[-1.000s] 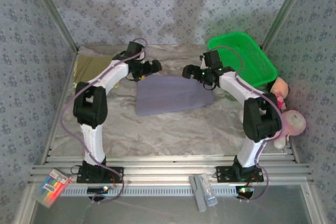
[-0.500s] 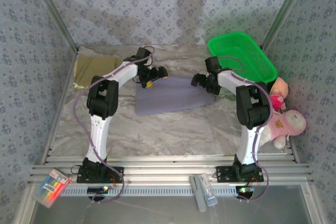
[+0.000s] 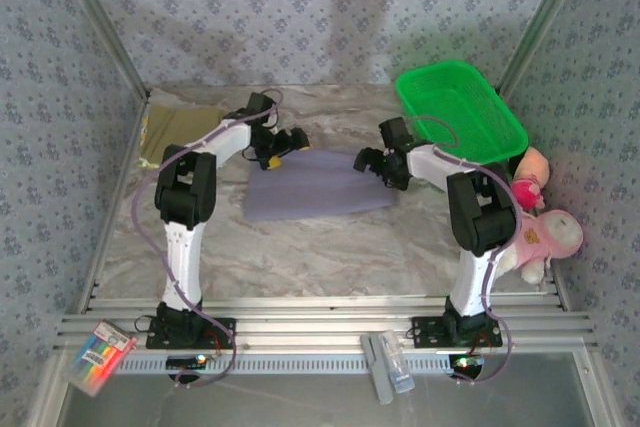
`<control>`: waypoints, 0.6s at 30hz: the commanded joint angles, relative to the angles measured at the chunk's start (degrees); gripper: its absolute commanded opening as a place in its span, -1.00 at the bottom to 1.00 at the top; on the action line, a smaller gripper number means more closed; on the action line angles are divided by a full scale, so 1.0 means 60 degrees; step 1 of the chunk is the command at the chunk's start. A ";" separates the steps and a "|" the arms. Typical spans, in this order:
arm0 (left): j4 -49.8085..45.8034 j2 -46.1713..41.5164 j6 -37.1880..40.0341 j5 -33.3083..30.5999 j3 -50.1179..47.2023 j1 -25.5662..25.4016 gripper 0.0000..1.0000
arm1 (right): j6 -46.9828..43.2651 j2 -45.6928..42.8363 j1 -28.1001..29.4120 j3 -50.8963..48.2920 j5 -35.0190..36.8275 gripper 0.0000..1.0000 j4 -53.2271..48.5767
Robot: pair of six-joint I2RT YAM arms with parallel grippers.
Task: Fold and stack the skirts
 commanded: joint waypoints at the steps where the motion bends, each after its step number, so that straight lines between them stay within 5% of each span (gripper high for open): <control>1: -0.0706 -0.0502 0.0472 -0.0569 -0.0608 0.0387 0.99 | 0.0992 -0.0946 0.0388 -0.0548 0.0571 1.00 0.0072; 4: -0.0680 -0.0817 0.0626 -0.0534 -0.0772 0.0375 0.99 | 0.0737 -0.1834 0.0451 -0.1159 0.0721 1.00 0.1308; 10: -0.0531 -0.0592 0.0397 -0.0425 -0.0751 0.0259 0.99 | 0.0217 -0.1781 0.0453 -0.0453 0.1250 1.00 0.0456; 18: -0.0547 -0.0230 0.0325 -0.0324 -0.0511 0.0156 0.99 | 0.0339 -0.0210 0.0411 0.0353 -0.1356 1.00 0.2362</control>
